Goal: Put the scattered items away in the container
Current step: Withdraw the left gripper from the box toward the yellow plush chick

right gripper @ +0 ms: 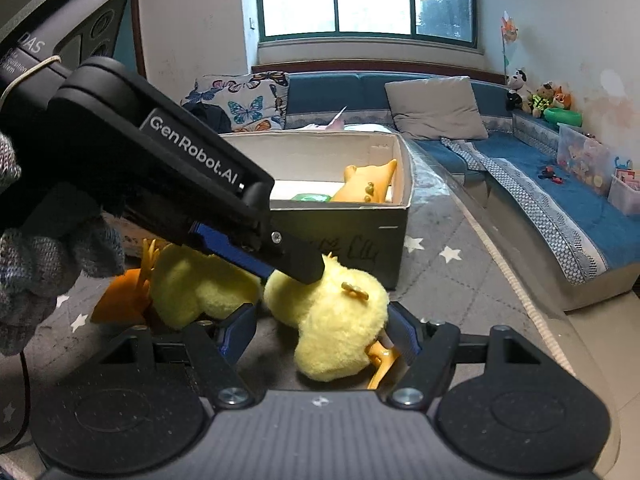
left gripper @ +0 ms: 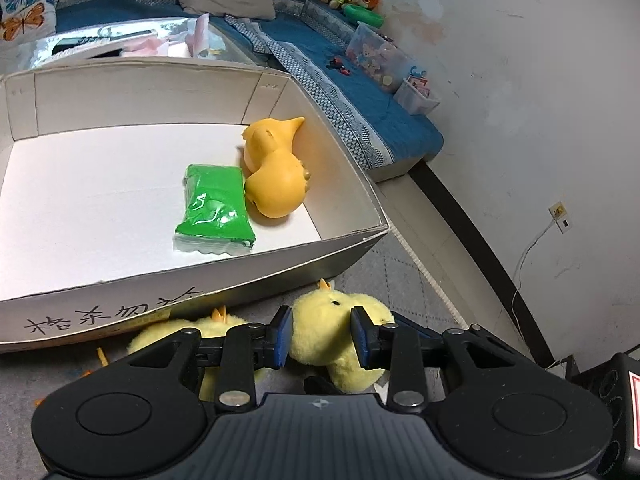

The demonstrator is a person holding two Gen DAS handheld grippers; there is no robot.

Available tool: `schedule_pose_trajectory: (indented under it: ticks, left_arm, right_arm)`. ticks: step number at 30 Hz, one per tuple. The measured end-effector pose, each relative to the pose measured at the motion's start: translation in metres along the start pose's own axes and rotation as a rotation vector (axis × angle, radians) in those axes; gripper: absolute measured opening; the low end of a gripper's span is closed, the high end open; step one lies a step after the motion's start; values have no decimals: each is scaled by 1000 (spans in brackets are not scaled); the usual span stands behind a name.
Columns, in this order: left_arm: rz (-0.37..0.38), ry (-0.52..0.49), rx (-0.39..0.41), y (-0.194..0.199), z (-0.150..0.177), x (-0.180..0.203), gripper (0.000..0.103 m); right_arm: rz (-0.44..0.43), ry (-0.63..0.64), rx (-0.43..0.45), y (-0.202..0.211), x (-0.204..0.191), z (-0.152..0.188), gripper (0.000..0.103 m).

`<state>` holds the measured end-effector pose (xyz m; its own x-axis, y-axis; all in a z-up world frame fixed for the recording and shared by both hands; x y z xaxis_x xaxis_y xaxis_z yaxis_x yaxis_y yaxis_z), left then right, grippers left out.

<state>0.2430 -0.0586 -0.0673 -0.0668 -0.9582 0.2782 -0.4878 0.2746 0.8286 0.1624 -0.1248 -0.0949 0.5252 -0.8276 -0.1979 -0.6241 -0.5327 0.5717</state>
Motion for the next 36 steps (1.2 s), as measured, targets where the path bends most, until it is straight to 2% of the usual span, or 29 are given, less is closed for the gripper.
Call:
schedule_pose_trajectory:
  ticks: [9, 16, 25, 32, 35, 36]
  left_arm:
    - [-9, 23, 6, -6, -2, -1, 37]
    - [-50, -1, 18, -8, 0, 5, 40]
    - [-30, -14, 40, -2, 5, 4, 35]
    - [-28, -6, 94, 23, -2, 0, 31]
    - [3, 2, 88, 25, -5, 0, 17]
    - [33, 7, 66, 24, -4, 2, 17]
  right_arm:
    - [42, 76, -22, -10, -1, -4, 70]
    - [56, 108, -36, -11, -1, -3, 65]
    - [49, 89, -28, -4, -2, -3, 60]
    - [35, 102, 7, 13, -10, -14, 49]
    - [37, 105, 18, 16, -11, -20, 35]
    - [27, 101, 15, 15, -12, -20, 29]
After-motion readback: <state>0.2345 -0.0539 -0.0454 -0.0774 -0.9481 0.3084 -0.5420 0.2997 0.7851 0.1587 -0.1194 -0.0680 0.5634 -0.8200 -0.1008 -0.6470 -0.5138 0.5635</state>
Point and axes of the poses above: each gripper's, at about its wrist camera, not at the fingertips, and y roughly against the way its jaws point, x to its right, z to its underside, the point moved 9 cm from there along -y, roughly the way its jaws point, and after that the axes turned 14 degrees about -z, right-handed, at the moved point
